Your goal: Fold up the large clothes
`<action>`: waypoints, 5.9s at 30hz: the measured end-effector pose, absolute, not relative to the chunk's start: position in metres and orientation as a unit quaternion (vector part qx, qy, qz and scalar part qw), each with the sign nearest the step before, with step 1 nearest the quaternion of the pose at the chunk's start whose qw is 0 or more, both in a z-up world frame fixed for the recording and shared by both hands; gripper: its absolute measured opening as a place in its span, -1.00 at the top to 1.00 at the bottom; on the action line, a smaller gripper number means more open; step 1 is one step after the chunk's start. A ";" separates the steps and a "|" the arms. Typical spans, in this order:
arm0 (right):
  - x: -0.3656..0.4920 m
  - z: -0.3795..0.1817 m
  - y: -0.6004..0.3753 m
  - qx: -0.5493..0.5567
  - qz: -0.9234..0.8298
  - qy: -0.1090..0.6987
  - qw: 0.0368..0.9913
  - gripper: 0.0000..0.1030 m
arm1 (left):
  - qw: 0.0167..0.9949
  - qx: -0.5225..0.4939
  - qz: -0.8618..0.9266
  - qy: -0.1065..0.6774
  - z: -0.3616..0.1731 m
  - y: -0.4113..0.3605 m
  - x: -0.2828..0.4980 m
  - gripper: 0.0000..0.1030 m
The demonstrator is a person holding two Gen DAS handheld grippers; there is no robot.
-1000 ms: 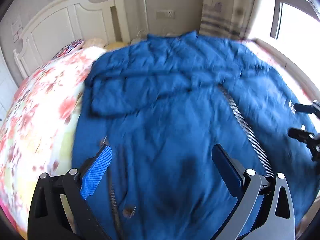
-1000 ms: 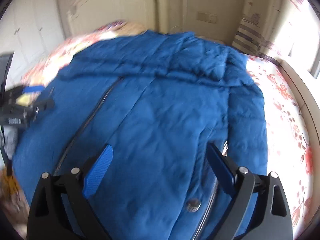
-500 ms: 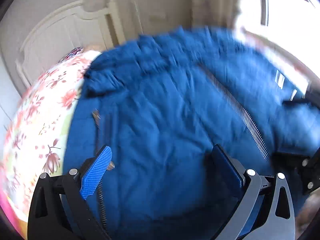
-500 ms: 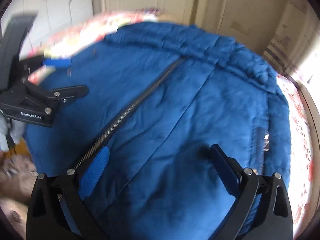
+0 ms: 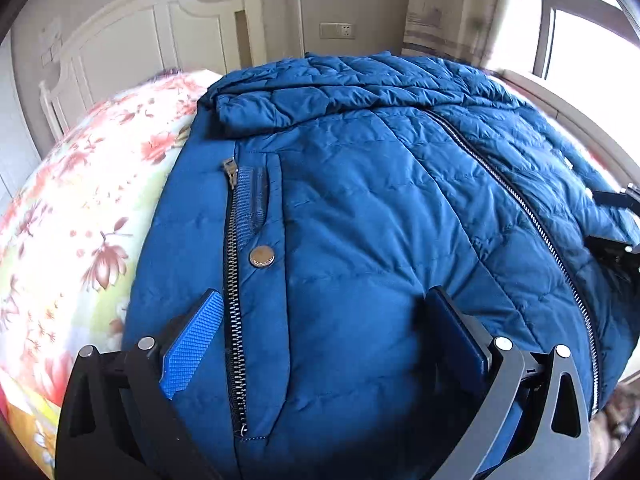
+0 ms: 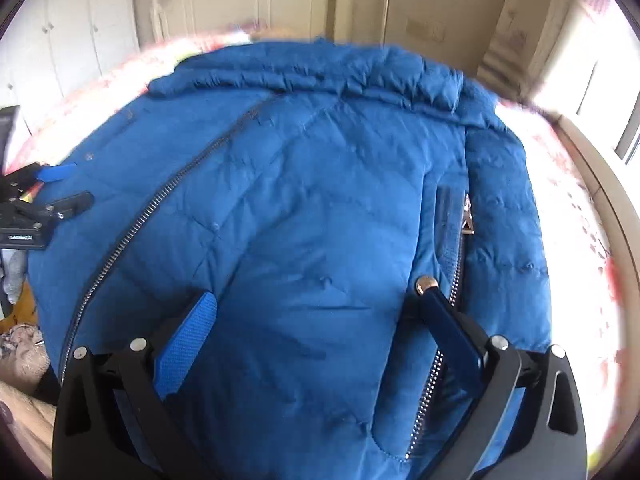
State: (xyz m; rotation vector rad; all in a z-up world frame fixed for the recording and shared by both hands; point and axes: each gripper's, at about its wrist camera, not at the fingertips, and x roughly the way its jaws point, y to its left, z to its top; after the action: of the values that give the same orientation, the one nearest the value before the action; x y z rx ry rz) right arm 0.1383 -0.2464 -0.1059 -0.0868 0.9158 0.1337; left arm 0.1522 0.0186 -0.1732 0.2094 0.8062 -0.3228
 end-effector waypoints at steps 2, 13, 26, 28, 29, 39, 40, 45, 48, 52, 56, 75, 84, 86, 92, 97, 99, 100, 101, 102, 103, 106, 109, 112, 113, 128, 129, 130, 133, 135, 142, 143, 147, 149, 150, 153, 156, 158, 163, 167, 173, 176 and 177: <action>0.142 -0.104 -0.244 -0.049 0.057 0.452 0.889 -0.95 | 0.903 0.106 -0.152 0.389 -0.173 0.016 0.152 -0.91; 0.132 -0.110 -0.284 0.011 0.006 0.450 0.893 -0.96 | 0.903 0.099 -0.159 0.387 -0.174 0.019 0.152 -0.91; 0.106 -0.106 -0.314 0.026 -0.020 0.444 0.896 -0.95 | 0.885 0.114 -0.171 0.417 -0.167 0.038 0.139 -0.91; 0.099 -0.100 -0.314 0.016 -0.016 0.441 0.897 -0.94 | 0.903 0.101 -0.139 0.393 -0.154 0.058 0.127 -0.91; 0.094 -0.097 -0.315 0.013 -0.018 0.438 0.899 -0.94 | 0.910 0.085 -0.137 0.383 -0.147 0.070 0.122 -0.91; 0.047 -0.109 -0.361 0.090 -0.024 0.446 0.890 -0.95 | 0.901 -0.053 -0.154 0.401 -0.160 0.164 0.085 -0.91; 0.041 -0.109 -0.360 0.088 -0.023 0.442 0.892 -0.95 | 0.900 -0.051 -0.161 0.401 -0.162 0.158 0.082 -0.91; 0.022 -0.109 -0.350 0.082 0.000 0.441 0.894 -0.95 | 0.898 -0.018 -0.168 0.405 -0.177 0.124 0.079 -0.91; 0.021 -0.108 -0.336 0.067 0.017 0.440 0.896 -0.87 | 0.902 0.006 -0.158 0.403 -0.179 0.117 0.076 -0.68; 0.022 -0.106 -0.325 0.050 0.023 0.432 0.900 -0.54 | 0.905 0.021 -0.161 0.394 -0.168 0.115 0.072 -0.27; 0.021 -0.105 -0.330 0.053 0.027 0.434 0.899 -0.39 | 0.906 0.025 -0.157 0.393 -0.168 0.118 0.071 -0.21; -0.015 -0.085 -0.309 0.005 0.063 0.388 0.919 0.70 | 0.920 0.037 -0.182 0.345 -0.139 0.123 0.046 0.81; -0.037 -0.010 -0.317 0.067 0.100 0.280 0.952 0.74 | 0.927 -0.074 -0.222 0.294 -0.089 0.147 0.041 0.82; -0.009 0.013 -0.317 0.047 0.089 0.258 0.961 0.74 | 0.934 -0.074 -0.218 0.273 -0.069 0.138 0.060 0.82; 0.126 0.074 -0.329 0.037 0.058 0.227 0.971 0.74 | 0.945 -0.099 -0.195 0.243 0.004 0.093 0.184 0.82; 0.277 0.069 -0.377 0.111 0.009 0.289 0.951 0.65 | 0.920 -0.166 -0.175 0.310 0.032 0.065 0.331 0.79; 0.313 0.052 -0.404 0.178 -0.003 0.316 0.932 0.49 | 0.893 -0.223 -0.167 0.354 0.023 0.074 0.387 0.78; 0.326 0.042 -0.420 0.222 -0.004 0.319 0.921 0.38 | 0.884 -0.241 -0.161 0.366 0.016 0.081 0.401 0.78; 0.331 0.035 -0.431 0.254 0.004 0.312 0.915 0.19 | 0.873 -0.272 -0.159 0.372 0.007 0.093 0.417 0.76; 0.333 0.029 -0.436 0.268 0.010 0.304 0.914 0.06 | 0.875 -0.278 -0.149 0.367 0.003 0.102 0.422 0.76; 0.331 0.026 -0.442 0.261 -0.007 0.292 0.920 -0.46 | 0.887 -0.265 -0.125 0.357 -0.002 0.111 0.423 0.76; 0.327 0.014 -0.460 0.232 -0.028 0.279 0.931 -0.63 | 0.910 -0.205 -0.076 0.352 -0.018 0.131 0.431 0.74; 0.330 -0.011 -0.465 0.186 -0.052 0.327 0.925 -0.48 | 0.914 -0.153 -0.064 0.370 -0.043 0.134 0.438 0.74; 0.339 -0.037 -0.459 0.177 -0.033 0.358 0.916 -0.48 | 0.904 -0.128 -0.111 0.392 -0.068 0.117 0.440 0.74; 0.338 -0.042 -0.456 0.179 -0.026 0.361 0.915 -0.49 | 0.900 -0.127 -0.129 0.397 -0.074 0.110 0.440 0.74; 0.389 -0.064 -0.427 0.114 0.031 0.434 0.893 -0.51 | 0.866 -0.032 -0.212 0.451 -0.097 0.036 0.460 0.65; 0.393 -0.062 -0.425 0.108 0.032 0.436 0.893 -0.52 | 0.864 -0.030 -0.215 0.454 -0.096 0.034 0.464 0.64; 0.400 -0.061 -0.422 0.102 0.036 0.439 0.892 -0.55 | 0.862 -0.026 -0.218 0.457 -0.095 0.031 0.468 0.63; 0.416 -0.062 -0.417 0.091 0.041 0.447 0.889 -0.59 | 0.858 0.002 -0.217 0.465 -0.095 0.019 0.480 0.60; 0.427 -0.065 -0.413 0.085 0.041 0.452 0.887 -0.59 | 0.856 0.011 -0.212 0.472 -0.099 0.012 0.491 0.58; 0.423 -0.071 -0.408 0.085 0.049 0.414 0.905 0.62 | 0.874 0.012 -0.214 0.435 -0.111 0.006 0.494 0.71; 0.413 -0.065 -0.407 0.083 0.047 0.394 0.914 0.79 | 0.880 0.006 -0.217 0.422 -0.109 0.010 0.487 1.00; 0.371 -0.026 -0.402 0.063 0.047 0.330 0.941 0.88 | 0.903 0.026 -0.230 0.362 -0.082 0.017 0.452 1.00; 0.368 -0.003 -0.409 0.074 0.053 0.309 0.947 0.88 | 0.917 0.018 -0.223 0.331 -0.056 0.026 0.447 1.00; 0.372 0.005 -0.412 0.083 0.057 0.306 0.947 0.89 | 0.922 -0.002 -0.218 0.319 -0.037 0.033 0.453 1.00; 0.401 0.017 -0.413 0.087 0.056 0.306 0.946 0.88 | 0.920 -0.057 -0.221 0.319 -0.002 0.045 0.485 1.00; 0.422 0.001 -0.405 0.094 0.045 0.332 0.937 0.88 | 0.876 -0.136 -0.290 0.361 -0.007 0.050 0.514 1.00; 0.417 -0.016 -0.403 0.084 0.031 0.341 0.936 0.87 | 0.861 -0.130 -0.303 0.388 -0.028 0.049 0.515 1.00; 0.405 -0.055 -0.438 0.173 0.039 0.357 0.917 0.83 | 0.846 -0.076 -0.272 0.452 -0.094 0.054 0.514 -0.50; 0.405 -0.060 -0.433 0.159 0.035 0.364 0.917 0.81 | 0.835 -0.110 -0.287 0.456 -0.113 0.061 0.522 -0.91; 0.403 -0.064 -0.424 0.141 0.029 0.369 0.918 0.81 | 0.864 -0.016 -0.238 0.443 -0.122 0.036 0.512 0.52; 0.388 -0.042 -0.419 0.143 0.045 0.345 0.927 0.83 | 0.894 0.000 -0.241 0.378 -0.080 0.035 0.484 0.76; 0.385 -0.031 -0.418 0.142 0.047 0.336 0.930 0.84 | 0.901 0.002 -0.249 0.355 -0.057 0.034 0.476 0.76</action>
State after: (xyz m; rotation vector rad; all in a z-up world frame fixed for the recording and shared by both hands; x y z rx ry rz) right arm 0.3852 -0.4178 -0.0312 0.2910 0.6884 0.0962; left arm 0.4758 0.0343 -0.0575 0.0033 0.7337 -0.5142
